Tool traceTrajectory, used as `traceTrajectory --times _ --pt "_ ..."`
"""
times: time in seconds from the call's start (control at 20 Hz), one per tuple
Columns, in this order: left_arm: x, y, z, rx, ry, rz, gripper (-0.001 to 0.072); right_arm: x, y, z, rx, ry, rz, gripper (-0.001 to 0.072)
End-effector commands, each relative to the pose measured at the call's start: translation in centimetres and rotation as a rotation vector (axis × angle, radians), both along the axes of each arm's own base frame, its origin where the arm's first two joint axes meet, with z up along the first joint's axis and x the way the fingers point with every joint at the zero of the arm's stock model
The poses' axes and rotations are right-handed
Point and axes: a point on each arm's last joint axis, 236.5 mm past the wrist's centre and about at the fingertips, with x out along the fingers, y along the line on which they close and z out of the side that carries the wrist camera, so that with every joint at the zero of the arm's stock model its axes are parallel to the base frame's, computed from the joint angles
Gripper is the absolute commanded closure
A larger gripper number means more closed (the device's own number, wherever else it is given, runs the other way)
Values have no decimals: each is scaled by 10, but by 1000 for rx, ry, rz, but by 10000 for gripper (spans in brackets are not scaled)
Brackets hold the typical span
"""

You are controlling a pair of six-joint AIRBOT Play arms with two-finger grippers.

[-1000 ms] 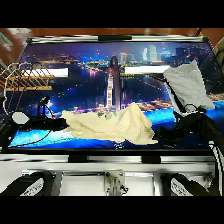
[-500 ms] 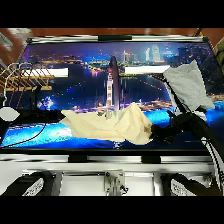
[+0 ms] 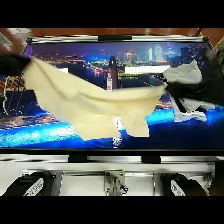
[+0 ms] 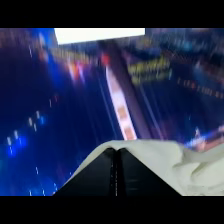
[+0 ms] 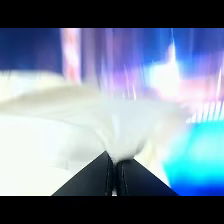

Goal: Fold the shirts.

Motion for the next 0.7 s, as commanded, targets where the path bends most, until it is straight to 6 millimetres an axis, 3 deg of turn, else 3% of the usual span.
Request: traceTrajectory --times 0.0,0.05,0.1,0.15,0.25,0.35,0.45,0.55,0.65 --pt "-82 0 178 -2 -435 6 678 -62 -23 240 -99 -652 -93 638" --pt "-106 0 206 -30 -502 7 678 -93 -27 289 -114 -787 -119 638" --pt "-131 0 227 -54 -557 6 678 -120 -29 321 -123 -880 -135 638" --pt "-149 0 239 -70 -592 5 678 -146 -29 346 -125 -953 -145 638" --pt "-180 -2 247 -79 -627 -1 678 -183 -28 373 -91 -1036 -153 638" --pt "-204 -5 244 -57 -628 -16 678 -205 -27 385 -63 -1075 -160 638" --pt "-218 -7 239 -34 -620 -21 678 -212 -31 386 -64 -1078 -180 638" --pt "-219 3 228 24 -591 25 679 -205 -40 374 -93 -1025 -215 638" --pt "-203 25 204 56 -482 120 678 -185 -55 351 -145 -919 -262 638"
